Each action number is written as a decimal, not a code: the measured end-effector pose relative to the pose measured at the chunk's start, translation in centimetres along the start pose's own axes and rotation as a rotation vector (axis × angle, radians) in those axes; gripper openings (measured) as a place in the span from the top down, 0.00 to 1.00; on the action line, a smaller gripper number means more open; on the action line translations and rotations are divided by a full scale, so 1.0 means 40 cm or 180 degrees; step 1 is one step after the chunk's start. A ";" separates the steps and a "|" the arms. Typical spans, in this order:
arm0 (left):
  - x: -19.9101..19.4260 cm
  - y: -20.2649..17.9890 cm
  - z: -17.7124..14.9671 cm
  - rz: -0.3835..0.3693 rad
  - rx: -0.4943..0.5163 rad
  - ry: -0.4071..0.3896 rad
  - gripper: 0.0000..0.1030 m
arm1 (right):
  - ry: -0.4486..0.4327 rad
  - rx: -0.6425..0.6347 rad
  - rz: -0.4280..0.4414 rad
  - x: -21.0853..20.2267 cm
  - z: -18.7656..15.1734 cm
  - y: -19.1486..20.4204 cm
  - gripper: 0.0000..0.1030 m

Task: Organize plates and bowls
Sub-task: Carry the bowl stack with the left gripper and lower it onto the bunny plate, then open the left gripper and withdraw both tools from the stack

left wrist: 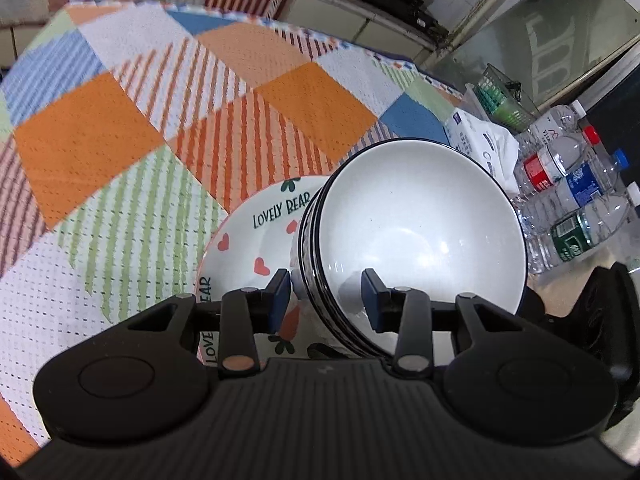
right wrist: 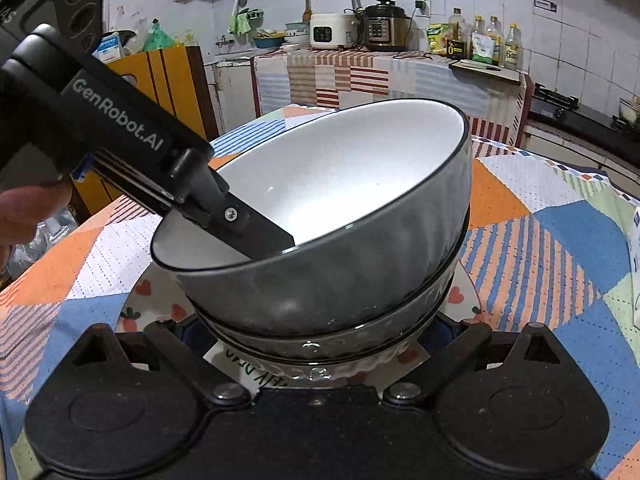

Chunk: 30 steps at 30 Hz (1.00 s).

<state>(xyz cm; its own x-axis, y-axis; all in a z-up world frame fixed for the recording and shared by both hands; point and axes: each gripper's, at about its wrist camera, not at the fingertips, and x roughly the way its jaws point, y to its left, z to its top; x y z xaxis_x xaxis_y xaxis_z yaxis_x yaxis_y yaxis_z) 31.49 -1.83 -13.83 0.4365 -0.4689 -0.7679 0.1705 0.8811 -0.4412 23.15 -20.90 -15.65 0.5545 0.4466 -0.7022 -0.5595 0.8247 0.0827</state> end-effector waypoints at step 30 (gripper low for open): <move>-0.359 -0.160 -0.175 0.0634 0.0674 -0.0510 0.39 | 0.0094 0.0134 -0.0573 -0.287 0.043 0.154 0.04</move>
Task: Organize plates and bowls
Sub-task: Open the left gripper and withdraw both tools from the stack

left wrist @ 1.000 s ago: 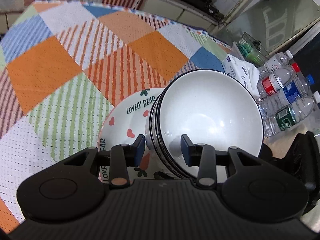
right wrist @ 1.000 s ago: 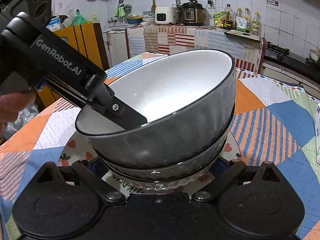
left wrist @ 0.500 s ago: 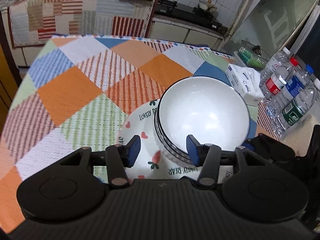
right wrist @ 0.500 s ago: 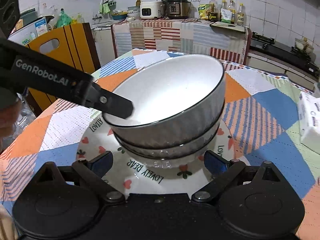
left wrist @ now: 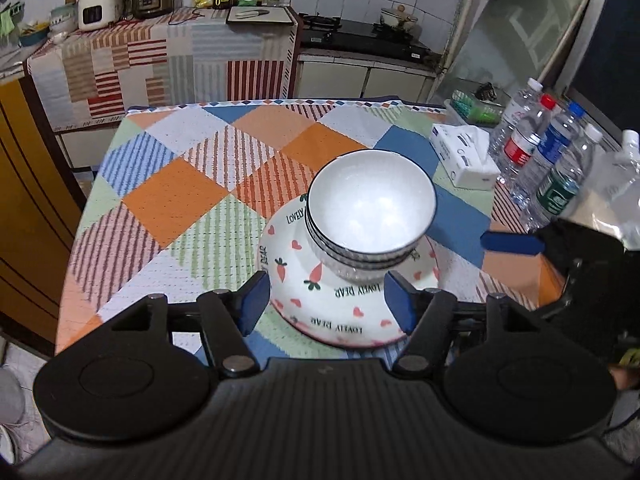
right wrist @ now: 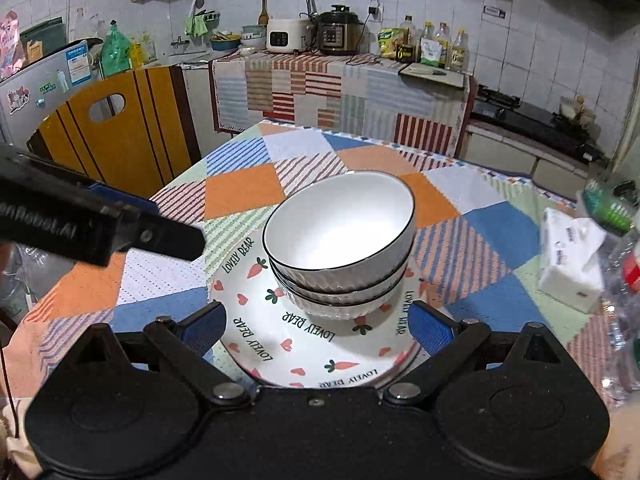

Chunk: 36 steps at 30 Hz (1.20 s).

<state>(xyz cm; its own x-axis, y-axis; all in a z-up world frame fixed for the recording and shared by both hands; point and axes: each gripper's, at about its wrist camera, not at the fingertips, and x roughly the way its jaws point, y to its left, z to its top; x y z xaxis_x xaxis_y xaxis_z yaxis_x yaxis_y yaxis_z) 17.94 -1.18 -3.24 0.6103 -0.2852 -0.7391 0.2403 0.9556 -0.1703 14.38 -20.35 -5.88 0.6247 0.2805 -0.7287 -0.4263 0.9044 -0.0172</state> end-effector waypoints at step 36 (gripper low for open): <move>-0.210 -0.078 -0.145 0.0530 -0.0285 -0.0232 0.05 | 0.0110 0.0669 -0.0900 -0.286 -0.069 0.028 0.03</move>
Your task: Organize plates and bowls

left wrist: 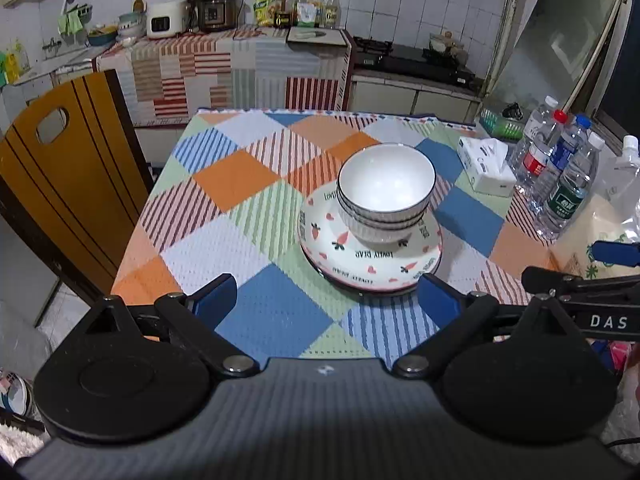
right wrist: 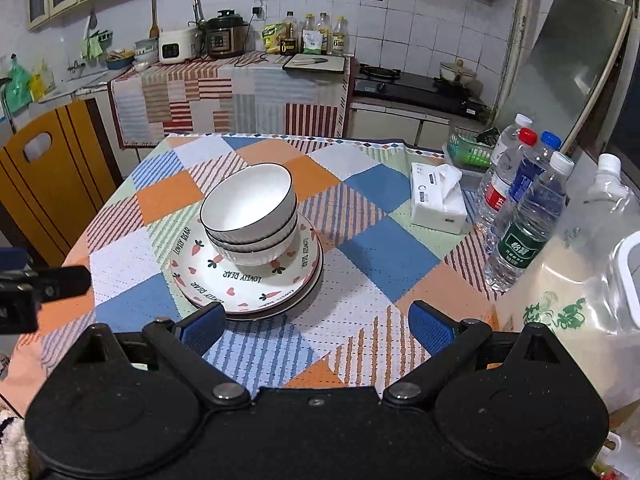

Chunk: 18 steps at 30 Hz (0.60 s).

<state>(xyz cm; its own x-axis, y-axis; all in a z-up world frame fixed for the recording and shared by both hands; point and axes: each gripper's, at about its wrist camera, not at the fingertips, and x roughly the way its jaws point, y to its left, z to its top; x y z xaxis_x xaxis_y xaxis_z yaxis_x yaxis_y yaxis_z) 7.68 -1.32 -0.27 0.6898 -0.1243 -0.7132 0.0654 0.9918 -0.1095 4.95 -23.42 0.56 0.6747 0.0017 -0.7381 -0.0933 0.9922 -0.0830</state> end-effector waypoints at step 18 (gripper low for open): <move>-0.011 -0.016 -0.046 0.0186 -0.0003 -0.0168 0.05 | -0.0183 0.0067 0.0001 -0.023 -0.040 0.000 0.03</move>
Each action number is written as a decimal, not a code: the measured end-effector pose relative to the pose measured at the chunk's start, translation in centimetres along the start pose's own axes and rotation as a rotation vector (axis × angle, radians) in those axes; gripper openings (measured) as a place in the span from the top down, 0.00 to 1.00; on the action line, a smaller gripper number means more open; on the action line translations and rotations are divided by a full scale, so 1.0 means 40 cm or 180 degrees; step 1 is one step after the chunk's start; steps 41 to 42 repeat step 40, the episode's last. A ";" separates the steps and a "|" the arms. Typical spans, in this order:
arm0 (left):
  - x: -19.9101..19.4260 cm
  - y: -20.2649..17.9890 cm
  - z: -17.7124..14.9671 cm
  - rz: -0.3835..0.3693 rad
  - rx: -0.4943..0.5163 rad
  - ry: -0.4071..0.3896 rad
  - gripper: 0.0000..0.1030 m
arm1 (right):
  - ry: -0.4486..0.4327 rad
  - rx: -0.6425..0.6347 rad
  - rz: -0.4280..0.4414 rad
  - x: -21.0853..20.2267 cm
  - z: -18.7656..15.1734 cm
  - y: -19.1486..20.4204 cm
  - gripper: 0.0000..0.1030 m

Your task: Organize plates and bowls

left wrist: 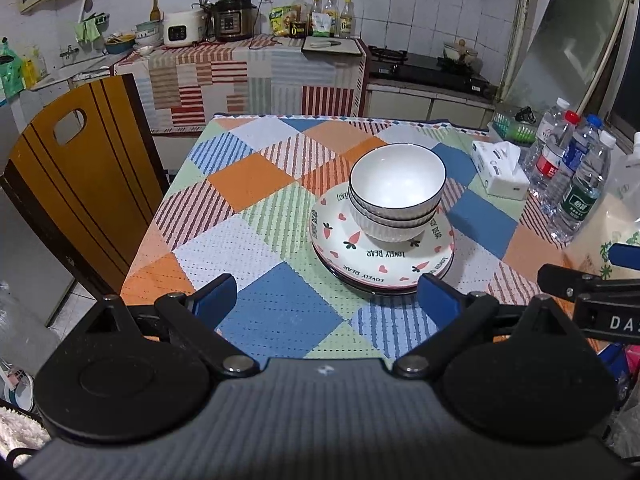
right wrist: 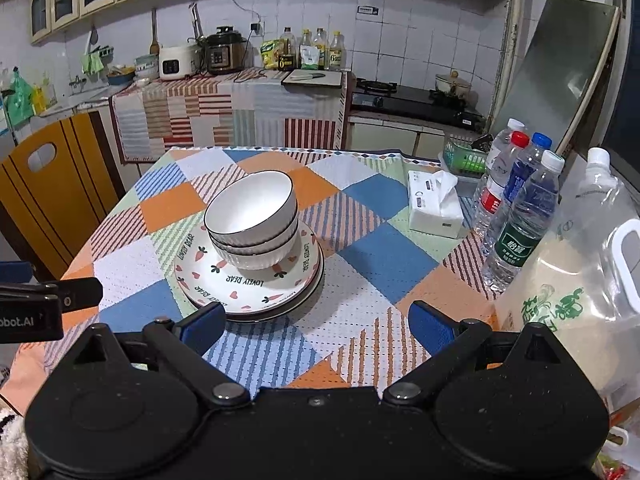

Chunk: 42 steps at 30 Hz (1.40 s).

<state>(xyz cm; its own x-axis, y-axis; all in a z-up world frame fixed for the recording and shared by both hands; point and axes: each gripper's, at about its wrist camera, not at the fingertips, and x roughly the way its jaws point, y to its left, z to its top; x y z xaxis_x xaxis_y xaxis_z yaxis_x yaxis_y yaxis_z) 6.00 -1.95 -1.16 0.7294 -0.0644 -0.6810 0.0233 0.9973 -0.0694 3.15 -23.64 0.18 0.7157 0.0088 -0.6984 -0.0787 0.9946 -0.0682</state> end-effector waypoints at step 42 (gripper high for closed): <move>-0.011 -0.019 -0.020 -0.0055 -0.0013 -0.0098 0.05 | -0.0278 0.0061 -0.0210 -0.022 -0.055 0.014 0.03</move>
